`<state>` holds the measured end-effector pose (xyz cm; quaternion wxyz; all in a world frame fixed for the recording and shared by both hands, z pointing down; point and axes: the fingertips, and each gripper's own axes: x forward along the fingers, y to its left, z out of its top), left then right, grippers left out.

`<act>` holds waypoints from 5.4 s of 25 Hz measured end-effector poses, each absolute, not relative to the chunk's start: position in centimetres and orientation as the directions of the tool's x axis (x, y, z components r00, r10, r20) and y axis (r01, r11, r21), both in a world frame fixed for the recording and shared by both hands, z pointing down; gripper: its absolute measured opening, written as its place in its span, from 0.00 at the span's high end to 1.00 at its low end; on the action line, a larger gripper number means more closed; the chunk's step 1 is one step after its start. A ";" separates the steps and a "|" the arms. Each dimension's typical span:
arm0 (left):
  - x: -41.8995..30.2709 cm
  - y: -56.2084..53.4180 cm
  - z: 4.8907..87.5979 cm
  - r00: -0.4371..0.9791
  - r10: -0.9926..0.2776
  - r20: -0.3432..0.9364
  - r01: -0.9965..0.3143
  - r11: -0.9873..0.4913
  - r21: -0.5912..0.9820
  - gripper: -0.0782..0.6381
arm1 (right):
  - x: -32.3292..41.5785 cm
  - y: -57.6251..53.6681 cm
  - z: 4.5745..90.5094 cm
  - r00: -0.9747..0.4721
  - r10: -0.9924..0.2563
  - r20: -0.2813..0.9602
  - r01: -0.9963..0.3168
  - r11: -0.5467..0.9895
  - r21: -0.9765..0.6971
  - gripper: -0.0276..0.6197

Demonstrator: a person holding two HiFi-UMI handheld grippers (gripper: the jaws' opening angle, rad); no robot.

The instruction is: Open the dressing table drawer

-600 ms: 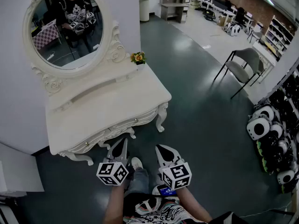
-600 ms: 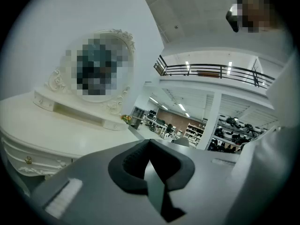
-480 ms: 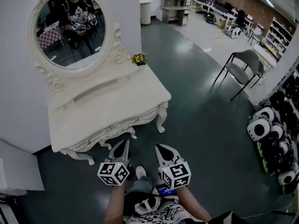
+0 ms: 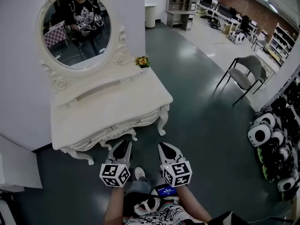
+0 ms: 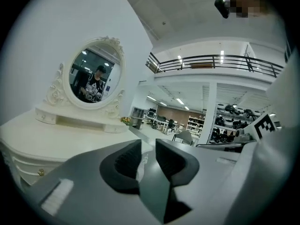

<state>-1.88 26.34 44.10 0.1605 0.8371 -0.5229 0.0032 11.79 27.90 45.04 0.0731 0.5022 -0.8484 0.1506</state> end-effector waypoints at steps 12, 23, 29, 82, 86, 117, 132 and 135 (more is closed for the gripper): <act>-6.7 9.0 47.4 0.433 -0.880 0.193 -0.883 -0.371 0.287 0.72 | 7.7 10.9 48.4 -0.471 -0.807 0.355 -0.882 0.441 -0.168 0.76; -10.4 -9.0 50.3 0.510 -0.832 0.220 -0.841 -0.427 0.333 0.71 | 3.2 -7.6 50.9 -0.409 -0.809 0.423 -0.910 0.397 -0.121 0.77; -10.2 -13.0 51.7 0.539 -0.805 0.247 -0.829 -0.454 0.328 0.71 | 2.5 -11.6 51.8 -0.380 -0.814 0.439 -0.922 0.372 -0.107 0.77; -9.6 -19.0 60.0 0.465 -0.774 0.429 -0.877 -0.337 0.343 0.76 | -1.8 -23.3 63.2 -0.469 -0.638 0.610 -0.838 0.540 -0.079 0.80; -9.3 -18.4 59.7 0.464 -0.777 0.424 -0.877 -0.337 0.342 0.76 | -1.0 -21.2 63.3 -0.464 -0.625 0.628 -0.837 0.540 -0.081 0.80; -9.3 -17.8 57.0 0.469 -0.796 0.382 -0.878 -0.376 0.295 0.75 | 1.2 -17.4 62.8 -0.435 -0.661 0.611 -0.886 0.434 -0.161 0.77; -8.3 -17.6 51.4 0.509 -0.820 0.261 -0.855 -0.446 0.266 0.77 | 3.1 -16.8 54.2 -0.412 -0.787 0.459 -0.908 0.398 -0.134 0.96; -8.1 -17.5 51.1 0.510 -0.821 0.256 -0.854 -0.448 0.263 0.77 | 3.4 -16.5 53.9 -0.405 -0.791 0.459 -0.911 0.395 -0.124 0.96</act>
